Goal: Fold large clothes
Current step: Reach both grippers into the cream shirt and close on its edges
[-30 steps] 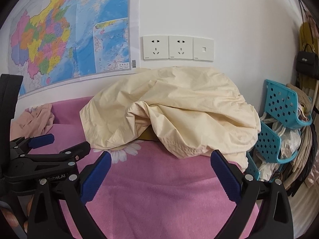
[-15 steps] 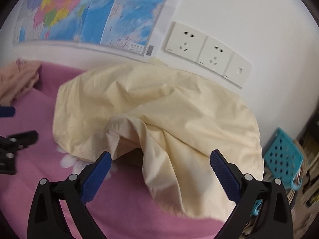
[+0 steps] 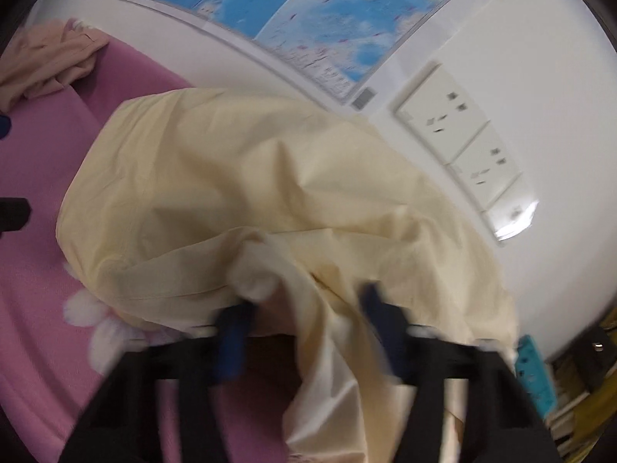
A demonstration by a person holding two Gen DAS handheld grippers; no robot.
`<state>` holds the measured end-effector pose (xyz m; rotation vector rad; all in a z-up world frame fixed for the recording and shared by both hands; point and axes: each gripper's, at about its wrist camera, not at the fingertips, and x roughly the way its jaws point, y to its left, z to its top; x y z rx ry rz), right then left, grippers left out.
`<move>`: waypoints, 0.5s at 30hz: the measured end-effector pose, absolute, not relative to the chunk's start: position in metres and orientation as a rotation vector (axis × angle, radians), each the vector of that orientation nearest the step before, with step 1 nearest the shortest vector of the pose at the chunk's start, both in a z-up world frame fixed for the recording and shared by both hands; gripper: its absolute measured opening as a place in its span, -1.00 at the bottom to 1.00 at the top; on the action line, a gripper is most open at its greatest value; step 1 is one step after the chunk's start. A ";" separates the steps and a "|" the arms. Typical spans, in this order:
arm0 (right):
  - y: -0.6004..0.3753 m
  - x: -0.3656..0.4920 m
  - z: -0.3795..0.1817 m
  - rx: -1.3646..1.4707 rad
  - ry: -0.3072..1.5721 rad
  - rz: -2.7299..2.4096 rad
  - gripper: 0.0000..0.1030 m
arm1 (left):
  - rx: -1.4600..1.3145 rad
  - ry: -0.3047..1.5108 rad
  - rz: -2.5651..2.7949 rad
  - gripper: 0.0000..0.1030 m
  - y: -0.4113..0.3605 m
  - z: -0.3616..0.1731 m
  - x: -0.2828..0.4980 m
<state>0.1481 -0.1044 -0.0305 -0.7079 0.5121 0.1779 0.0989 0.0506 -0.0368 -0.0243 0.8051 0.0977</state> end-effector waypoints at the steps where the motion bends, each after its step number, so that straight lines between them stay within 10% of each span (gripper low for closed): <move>1: -0.105 0.148 -0.028 -0.698 0.514 0.183 -0.73 | -0.022 0.804 0.104 0.89 0.053 -0.037 0.099; 15: -0.230 0.106 0.192 -0.116 0.259 0.287 -0.92 | 0.072 0.635 -0.012 0.89 0.076 -0.006 0.121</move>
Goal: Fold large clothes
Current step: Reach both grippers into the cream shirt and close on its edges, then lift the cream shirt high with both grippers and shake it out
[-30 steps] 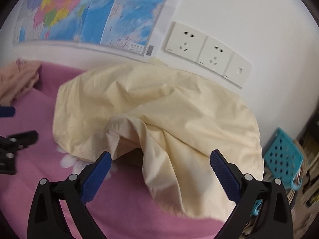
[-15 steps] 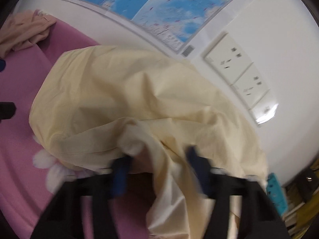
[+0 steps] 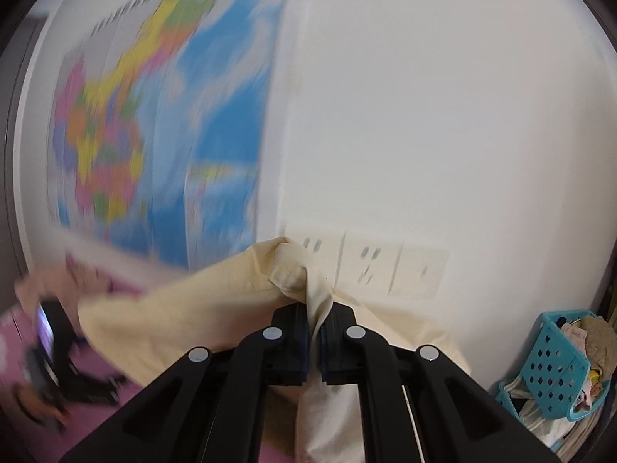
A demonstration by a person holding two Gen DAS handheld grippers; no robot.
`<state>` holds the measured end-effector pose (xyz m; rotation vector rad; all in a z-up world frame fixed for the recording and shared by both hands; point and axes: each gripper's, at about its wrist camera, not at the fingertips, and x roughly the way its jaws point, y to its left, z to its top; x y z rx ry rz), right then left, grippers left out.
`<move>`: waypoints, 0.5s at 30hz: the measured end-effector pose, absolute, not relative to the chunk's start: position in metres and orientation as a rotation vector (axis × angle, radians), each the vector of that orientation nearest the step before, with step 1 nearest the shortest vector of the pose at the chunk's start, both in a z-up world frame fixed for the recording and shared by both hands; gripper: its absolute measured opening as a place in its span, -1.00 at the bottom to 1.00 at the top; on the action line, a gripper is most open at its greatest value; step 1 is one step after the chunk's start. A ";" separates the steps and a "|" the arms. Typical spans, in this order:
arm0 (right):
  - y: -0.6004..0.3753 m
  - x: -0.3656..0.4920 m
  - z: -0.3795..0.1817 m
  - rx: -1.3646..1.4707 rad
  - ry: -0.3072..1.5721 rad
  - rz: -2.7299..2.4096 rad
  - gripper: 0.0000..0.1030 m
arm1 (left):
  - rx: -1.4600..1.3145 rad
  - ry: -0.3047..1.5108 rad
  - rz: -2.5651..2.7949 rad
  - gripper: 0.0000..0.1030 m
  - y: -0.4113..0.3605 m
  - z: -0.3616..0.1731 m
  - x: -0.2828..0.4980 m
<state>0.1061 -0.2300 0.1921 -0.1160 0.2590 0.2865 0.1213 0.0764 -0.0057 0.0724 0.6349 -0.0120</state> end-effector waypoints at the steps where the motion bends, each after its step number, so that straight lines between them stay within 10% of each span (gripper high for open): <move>1: -0.238 0.105 0.206 -0.100 0.238 0.274 -0.92 | 0.083 0.610 -0.041 0.89 0.070 -0.002 0.124; 15: -0.289 0.103 0.265 0.037 0.191 0.264 -0.93 | 0.130 0.315 -0.455 0.89 -0.027 0.021 0.146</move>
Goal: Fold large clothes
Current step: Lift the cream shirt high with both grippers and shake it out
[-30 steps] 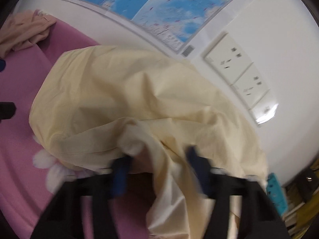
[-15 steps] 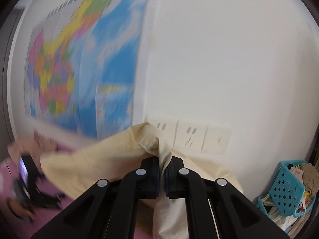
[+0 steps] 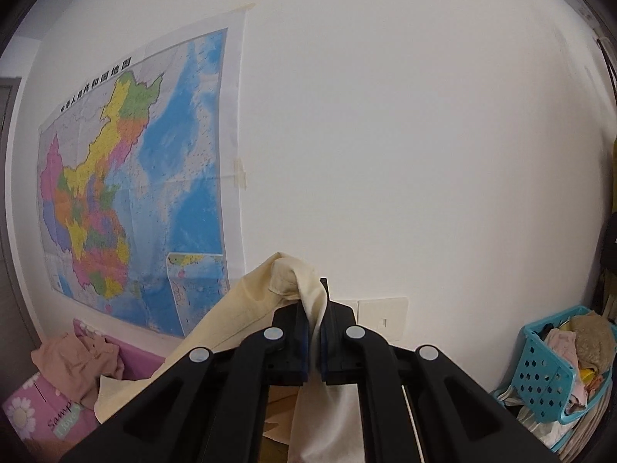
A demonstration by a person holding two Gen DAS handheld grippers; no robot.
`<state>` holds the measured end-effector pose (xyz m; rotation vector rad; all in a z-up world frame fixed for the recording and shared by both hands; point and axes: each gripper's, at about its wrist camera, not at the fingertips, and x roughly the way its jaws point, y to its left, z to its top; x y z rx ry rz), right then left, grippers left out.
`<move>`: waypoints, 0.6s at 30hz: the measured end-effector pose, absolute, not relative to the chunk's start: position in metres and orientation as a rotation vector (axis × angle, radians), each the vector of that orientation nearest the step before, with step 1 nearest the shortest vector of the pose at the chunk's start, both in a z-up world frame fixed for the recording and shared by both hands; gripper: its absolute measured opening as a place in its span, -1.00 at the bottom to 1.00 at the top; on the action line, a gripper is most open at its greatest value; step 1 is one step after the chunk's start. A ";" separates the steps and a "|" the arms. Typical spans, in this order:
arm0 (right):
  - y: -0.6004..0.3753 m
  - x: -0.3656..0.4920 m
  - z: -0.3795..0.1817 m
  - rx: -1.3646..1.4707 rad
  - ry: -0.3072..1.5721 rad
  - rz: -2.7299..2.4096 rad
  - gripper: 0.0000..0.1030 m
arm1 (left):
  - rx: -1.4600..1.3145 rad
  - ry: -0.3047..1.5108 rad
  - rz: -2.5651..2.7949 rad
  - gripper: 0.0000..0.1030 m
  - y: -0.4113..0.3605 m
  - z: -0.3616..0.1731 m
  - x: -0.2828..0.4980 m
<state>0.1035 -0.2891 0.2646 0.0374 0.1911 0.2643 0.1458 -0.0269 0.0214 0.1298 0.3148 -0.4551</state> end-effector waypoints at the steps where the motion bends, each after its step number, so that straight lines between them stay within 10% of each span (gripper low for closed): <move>1: -0.290 0.104 0.265 0.044 0.193 0.269 -0.93 | 0.141 0.306 -0.468 0.89 -0.031 0.019 0.147; 4: -0.293 0.105 0.267 0.033 0.190 0.256 -0.93 | 0.148 0.316 -0.483 0.60 -0.046 0.015 0.161; 8: -0.303 0.108 0.265 0.050 0.198 0.244 -0.93 | 0.109 0.374 -0.466 -0.90 -0.057 0.020 0.185; 18: -0.352 0.073 0.303 0.088 0.134 0.158 -0.93 | 0.125 0.267 -0.471 -0.97 -0.104 0.112 0.166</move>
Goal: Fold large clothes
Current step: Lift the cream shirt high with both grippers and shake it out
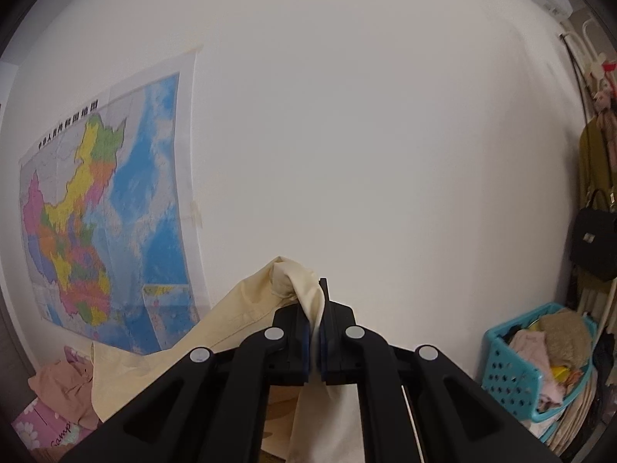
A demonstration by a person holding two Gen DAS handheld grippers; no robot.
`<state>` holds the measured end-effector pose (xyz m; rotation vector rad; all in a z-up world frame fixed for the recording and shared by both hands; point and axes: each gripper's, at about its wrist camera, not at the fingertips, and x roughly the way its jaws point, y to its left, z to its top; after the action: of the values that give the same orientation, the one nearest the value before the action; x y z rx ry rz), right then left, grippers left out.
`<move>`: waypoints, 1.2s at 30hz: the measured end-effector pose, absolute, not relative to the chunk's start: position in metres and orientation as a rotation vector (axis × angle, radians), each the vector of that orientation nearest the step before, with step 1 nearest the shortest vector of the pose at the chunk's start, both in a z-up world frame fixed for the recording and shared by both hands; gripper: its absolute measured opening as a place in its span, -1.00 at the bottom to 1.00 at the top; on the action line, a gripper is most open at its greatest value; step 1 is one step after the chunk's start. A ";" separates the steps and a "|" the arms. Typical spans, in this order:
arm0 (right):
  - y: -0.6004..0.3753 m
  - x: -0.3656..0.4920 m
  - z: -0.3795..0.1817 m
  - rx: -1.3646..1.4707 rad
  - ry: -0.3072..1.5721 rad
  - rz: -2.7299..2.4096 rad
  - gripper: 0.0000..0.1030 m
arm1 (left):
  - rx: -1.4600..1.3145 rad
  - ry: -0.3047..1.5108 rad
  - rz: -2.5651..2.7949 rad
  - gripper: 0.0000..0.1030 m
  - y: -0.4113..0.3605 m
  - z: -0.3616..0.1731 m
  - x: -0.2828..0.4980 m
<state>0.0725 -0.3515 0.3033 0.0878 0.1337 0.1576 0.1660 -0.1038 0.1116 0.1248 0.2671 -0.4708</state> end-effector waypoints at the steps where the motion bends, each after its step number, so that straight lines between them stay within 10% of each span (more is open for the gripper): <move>1: -0.356 0.066 0.310 0.096 0.122 0.156 -0.93 | 0.126 0.247 -0.478 -0.97 -0.111 0.128 0.159; 17: -0.392 -0.126 0.438 0.110 -0.214 0.202 -0.94 | 0.122 -0.140 -0.409 -0.97 -0.095 0.320 -0.042; 36: -0.274 -0.207 0.355 0.083 -0.071 0.792 -0.93 | 0.239 -0.086 0.013 -0.97 0.030 0.299 -0.309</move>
<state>-0.2072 -0.2741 0.3546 0.0826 -0.0711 0.7925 -0.3090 0.0300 0.2995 0.2391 -0.0857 0.0134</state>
